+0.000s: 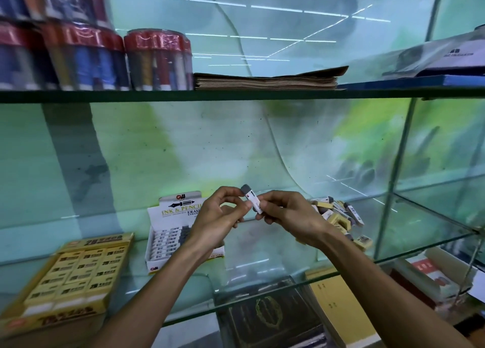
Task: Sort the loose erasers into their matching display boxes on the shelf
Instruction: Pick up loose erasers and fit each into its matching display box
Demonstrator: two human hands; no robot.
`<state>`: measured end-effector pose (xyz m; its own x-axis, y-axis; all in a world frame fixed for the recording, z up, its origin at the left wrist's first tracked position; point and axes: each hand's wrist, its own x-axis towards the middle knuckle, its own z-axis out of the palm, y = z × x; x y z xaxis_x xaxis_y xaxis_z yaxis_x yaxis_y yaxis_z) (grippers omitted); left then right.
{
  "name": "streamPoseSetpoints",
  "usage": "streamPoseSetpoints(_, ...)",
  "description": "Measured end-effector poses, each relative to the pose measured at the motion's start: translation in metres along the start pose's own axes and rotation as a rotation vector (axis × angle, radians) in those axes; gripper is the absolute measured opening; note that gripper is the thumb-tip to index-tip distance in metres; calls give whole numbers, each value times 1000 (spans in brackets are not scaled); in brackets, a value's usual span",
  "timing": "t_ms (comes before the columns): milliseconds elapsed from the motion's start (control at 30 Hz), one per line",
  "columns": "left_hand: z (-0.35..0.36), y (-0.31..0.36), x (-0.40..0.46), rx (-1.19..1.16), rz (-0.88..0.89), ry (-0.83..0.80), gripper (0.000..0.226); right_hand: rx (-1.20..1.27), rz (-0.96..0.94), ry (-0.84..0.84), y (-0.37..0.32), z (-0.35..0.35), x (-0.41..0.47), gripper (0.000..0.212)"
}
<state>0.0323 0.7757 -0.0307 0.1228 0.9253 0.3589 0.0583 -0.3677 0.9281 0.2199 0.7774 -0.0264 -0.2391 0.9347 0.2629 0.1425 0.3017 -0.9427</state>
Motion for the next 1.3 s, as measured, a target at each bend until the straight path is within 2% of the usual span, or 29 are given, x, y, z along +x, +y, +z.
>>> streamPoseSetpoints(167, -19, 1, -7, 30, 31, 64, 12, -1, -21, -54, -2, 25, 8, 19)
streamPoseSetpoints(333, -51, 6, -15, -5, 21, 134, 14, -38, 5, -22, 1, 46, 21, 16)
streamPoseSetpoints(500, -84, 13, -21, 50, 18, 134, 14, -107, -10, 22, 2, 63, 35, 9)
streamPoseSetpoints(633, -109, 24, -24, 210, 7, -4, 16, -171, -52, 21, -1, 74, 40, 10)
streamPoseSetpoints(833, -132, 39, -18, 594, 2, -317, 17, -247, -83, 20, 3, 82, 49, 11)
streamPoseSetpoints(1000, -133, 40, -16, 913, 22, -487, 15, -346, -99, 32, 8, 89, 57, 7)
streamPoseSetpoints(1300, -132, 29, -13, 1080, 20, -624, 20, -399, -130, 93, 11, 94, 61, 7)
